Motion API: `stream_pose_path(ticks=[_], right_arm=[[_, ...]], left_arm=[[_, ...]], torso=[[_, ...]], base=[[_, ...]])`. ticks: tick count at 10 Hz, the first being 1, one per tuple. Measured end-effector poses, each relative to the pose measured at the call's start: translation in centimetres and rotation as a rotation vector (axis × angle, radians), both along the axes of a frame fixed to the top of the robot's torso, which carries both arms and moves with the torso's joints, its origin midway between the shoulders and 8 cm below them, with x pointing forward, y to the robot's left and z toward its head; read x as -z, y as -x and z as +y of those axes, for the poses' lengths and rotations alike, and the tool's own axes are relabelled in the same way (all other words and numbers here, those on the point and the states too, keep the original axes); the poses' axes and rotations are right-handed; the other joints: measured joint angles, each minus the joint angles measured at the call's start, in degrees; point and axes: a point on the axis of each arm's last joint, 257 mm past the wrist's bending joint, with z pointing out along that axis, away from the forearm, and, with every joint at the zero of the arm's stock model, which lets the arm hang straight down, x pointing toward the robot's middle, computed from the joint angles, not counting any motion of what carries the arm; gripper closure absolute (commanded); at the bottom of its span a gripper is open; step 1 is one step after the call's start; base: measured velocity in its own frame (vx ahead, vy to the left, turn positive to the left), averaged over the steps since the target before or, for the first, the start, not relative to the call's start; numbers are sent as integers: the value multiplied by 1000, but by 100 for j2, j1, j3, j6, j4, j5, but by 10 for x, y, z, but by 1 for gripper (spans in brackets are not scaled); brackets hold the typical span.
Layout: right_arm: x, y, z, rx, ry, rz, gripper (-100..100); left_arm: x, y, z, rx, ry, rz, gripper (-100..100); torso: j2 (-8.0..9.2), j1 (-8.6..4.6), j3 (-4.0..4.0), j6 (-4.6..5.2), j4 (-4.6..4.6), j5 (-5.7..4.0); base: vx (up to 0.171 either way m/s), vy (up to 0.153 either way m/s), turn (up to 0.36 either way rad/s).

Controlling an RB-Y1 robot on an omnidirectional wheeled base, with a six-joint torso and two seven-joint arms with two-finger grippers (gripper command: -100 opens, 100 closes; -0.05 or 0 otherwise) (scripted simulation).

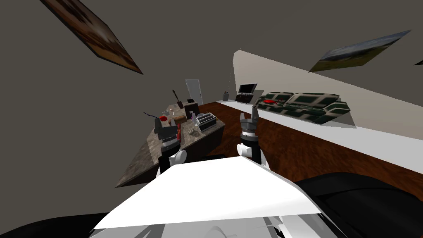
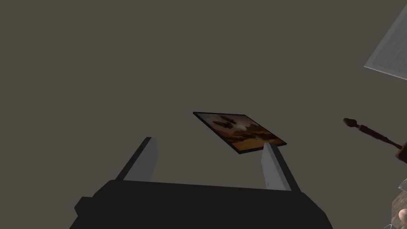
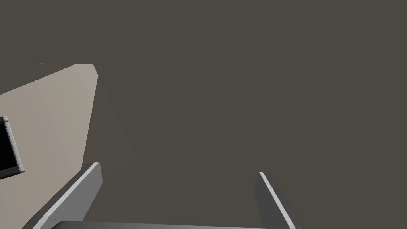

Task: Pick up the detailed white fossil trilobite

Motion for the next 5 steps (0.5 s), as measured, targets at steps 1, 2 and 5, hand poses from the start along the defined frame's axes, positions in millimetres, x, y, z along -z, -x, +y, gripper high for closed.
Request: stream_pose_path(ticks=[1,2,5], right_arm=[[0,0,0,0,0,0,0],[0,0,0,0,0,0,0],[0,0,0,0,0,0,0]], left_arm=[[3,-3,-1,10,-11,15,-100],[6,-9,-3,21,-22,36,-100],[21,-26,-4,51,-46,118,-100]], torso=[[4,6,2,1,1,1],[8,10,4,1,2,2],[16,16,9,0,3,4]], base=[[-27,26,-73],[-37,35,-53],[-41,39,-88]])
